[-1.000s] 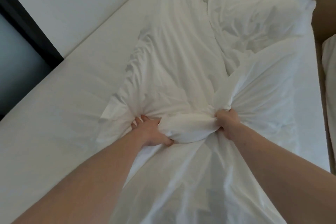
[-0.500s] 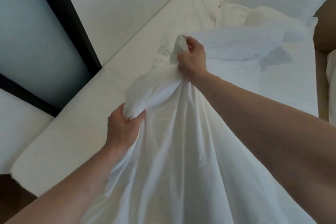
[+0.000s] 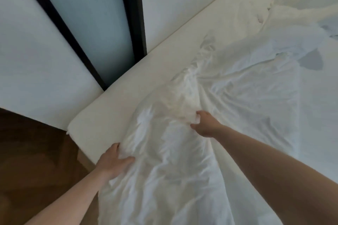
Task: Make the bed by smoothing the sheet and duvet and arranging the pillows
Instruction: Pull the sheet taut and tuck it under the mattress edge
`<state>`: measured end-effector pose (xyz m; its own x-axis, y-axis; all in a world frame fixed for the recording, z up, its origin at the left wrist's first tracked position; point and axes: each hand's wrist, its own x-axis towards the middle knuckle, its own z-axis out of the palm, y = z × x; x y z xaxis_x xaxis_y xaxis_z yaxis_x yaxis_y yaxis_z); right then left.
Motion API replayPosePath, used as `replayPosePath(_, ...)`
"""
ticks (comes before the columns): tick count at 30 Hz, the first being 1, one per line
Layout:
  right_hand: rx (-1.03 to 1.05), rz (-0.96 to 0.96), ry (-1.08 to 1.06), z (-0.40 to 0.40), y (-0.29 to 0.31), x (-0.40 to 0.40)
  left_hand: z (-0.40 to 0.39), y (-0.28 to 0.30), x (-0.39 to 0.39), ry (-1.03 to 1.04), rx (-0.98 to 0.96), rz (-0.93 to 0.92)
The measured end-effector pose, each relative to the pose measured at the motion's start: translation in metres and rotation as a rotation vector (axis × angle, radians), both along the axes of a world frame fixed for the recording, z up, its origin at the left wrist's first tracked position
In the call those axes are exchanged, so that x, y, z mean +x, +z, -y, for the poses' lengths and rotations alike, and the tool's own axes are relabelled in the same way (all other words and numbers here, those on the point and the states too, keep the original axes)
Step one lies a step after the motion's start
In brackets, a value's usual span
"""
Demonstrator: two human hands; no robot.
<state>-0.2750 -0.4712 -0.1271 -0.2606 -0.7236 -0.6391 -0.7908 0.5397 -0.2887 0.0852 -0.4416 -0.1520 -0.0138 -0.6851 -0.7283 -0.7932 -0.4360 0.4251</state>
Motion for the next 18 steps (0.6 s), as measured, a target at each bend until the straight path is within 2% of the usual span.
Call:
replayPosePath(4,-0.101,0.013,0.026,-0.056,-0.022,0.038,-0.042,-0.028,0.054,0.221,0.205,-0.145)
replayPosePath(6,-0.248,0.023,0.075,-0.07,-0.018,0.063,-0.053,-0.029,0.054,0.215,0.18,-0.202)
replayPosePath(9,-0.453,0.021,0.286,-0.075,-0.002,0.102,-0.069,-0.01,0.031,0.014,-0.207,-0.067)
replayPosePath(11,-0.492,0.022,0.483,-0.068,0.011,0.128,-0.087,0.013,0.015,-0.129,-0.393,-0.015)
replayPosePath(13,-0.465,-0.005,0.772,-0.062,0.021,0.155,-0.113,0.03,0.0,-0.27,-0.443,-0.096)
replayPosePath(15,-0.368,-0.064,1.088,-0.06,0.025,0.173,-0.138,0.047,-0.012,-0.331,-0.39,-0.223)
replayPosePath(16,-0.278,-0.099,1.181,-0.059,0.029,0.177,-0.147,0.05,-0.015,-0.317,-0.35,-0.261)
replayPosePath(18,-0.075,-0.179,1.201,-0.061,0.041,0.17,-0.157,0.051,-0.009,-0.259,-0.263,-0.282)
